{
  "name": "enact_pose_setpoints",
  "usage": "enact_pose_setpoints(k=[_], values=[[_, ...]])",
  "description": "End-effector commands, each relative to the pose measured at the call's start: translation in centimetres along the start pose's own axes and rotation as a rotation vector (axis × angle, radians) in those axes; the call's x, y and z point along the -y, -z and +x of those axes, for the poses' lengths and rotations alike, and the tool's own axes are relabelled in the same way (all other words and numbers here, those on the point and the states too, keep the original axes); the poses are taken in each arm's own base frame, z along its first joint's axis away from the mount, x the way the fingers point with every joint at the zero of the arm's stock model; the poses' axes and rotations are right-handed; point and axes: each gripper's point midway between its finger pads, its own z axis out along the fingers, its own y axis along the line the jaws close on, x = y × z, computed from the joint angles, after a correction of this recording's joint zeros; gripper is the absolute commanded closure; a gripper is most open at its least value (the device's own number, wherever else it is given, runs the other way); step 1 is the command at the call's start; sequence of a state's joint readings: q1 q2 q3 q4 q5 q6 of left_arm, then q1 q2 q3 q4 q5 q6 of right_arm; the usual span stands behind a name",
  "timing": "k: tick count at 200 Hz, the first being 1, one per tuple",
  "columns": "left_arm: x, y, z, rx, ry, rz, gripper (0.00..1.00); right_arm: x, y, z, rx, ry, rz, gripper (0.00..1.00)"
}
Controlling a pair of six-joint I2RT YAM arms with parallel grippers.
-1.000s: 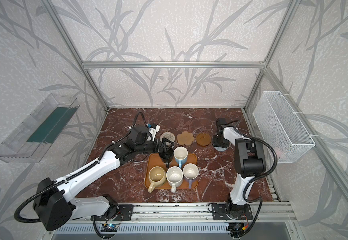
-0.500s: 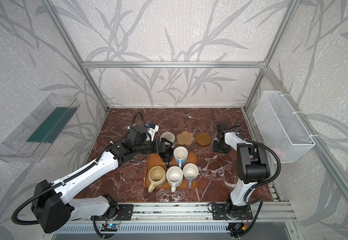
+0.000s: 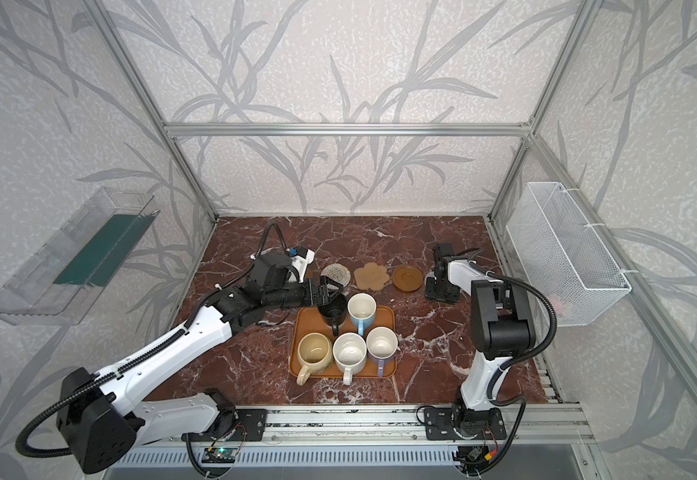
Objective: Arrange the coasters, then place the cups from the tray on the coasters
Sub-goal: 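Grasp the black mug rim with left gripper while right gripper draws back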
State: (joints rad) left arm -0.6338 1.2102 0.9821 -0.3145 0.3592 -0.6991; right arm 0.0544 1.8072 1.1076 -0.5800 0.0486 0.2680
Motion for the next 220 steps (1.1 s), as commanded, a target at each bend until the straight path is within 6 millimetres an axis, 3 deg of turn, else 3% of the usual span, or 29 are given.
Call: enact_pose_setpoints(k=[1, 11, 33, 75, 115, 179, 220], values=[[-0.3, 1.0, -0.4, 0.025, -0.013, -0.032, 0.03, 0.2, 2.5, 0.4, 0.034, -0.004, 0.004, 0.4], [-0.8, 1.1, -0.1, 0.021, -0.011, -0.059, 0.03, 0.2, 4.0, 0.4, 0.061, -0.005, -0.008, 0.24], [-2.4, 1.3, 0.6, 0.0, -0.002, -0.14, 0.05, -0.1, 6.1, 1.0, 0.087, -0.004, -0.029, 0.0], [-4.9, 0.7, 2.7, -0.064, -0.035, -0.307, 0.09, -2.0, 10.5, 2.5, 0.18, 0.016, -0.148, 0.01], [-5.7, -1.1, 4.3, -0.161, -0.12, -0.425, 0.1, -4.6, 13.5, 3.6, 0.27, 0.039, -0.329, 0.01], [-7.0, -3.3, 5.6, -0.245, -0.172, -0.546, 0.1, -5.4, 13.9, 4.7, 0.277, 0.022, -0.404, 0.01], [-8.0, -4.7, 6.8, -0.291, -0.168, -0.569, 0.16, -5.5, 14.1, 4.8, 0.284, 0.02, -0.418, 0.01]])
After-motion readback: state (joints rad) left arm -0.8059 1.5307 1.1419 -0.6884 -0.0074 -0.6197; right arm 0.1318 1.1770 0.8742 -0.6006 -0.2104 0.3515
